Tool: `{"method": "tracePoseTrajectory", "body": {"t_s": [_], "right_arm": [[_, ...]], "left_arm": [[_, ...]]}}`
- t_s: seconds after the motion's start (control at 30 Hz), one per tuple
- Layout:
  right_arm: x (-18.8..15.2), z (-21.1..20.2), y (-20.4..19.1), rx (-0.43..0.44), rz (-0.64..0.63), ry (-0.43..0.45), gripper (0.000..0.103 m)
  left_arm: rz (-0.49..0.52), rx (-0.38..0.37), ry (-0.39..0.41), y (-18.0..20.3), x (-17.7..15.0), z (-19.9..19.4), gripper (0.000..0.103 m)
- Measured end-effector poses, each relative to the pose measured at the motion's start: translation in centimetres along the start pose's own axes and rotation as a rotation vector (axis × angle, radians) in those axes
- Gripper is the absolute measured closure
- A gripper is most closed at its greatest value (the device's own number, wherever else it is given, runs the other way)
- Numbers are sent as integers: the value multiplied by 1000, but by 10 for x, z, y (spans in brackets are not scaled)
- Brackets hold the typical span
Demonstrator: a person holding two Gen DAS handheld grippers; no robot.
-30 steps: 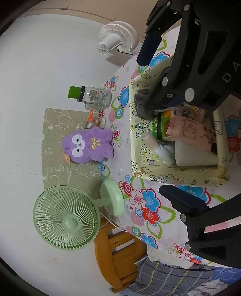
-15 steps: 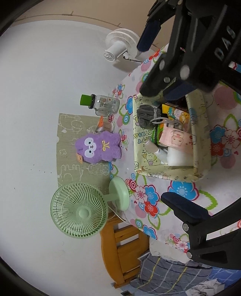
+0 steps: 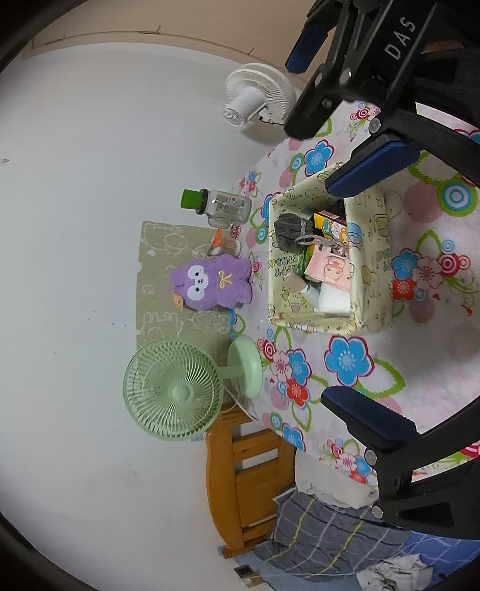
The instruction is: Organize soft objects
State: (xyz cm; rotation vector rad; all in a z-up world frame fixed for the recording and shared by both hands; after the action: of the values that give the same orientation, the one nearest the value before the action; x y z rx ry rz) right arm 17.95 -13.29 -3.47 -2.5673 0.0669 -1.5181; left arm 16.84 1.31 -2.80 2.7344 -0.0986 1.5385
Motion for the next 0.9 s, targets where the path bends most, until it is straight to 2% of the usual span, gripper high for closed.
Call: {"method": "tracePoseTrajectory", "body": {"t_s": [0.53,0.9], "right_arm": [[-8,-73,19,-32,-20,108,5],[-14,-94,26,-46,-13,138,2]], "left_arm": [[8,27,79,0,-13,-65,0],[17,25,85,5,-18,-80,0]]}}
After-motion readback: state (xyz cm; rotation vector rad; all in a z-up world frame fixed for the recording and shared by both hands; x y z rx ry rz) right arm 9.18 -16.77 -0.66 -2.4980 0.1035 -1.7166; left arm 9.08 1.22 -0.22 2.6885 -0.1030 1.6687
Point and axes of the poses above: each gripper's, at about its wrist camera, not at the fingertips, and z roughly the way its jaws point, y to its right, x to its top, the point moved 8 cm from there along z, roughly the way its jaws point, and after that the axes turned 4 degrees about z, right-handed, at the moved point
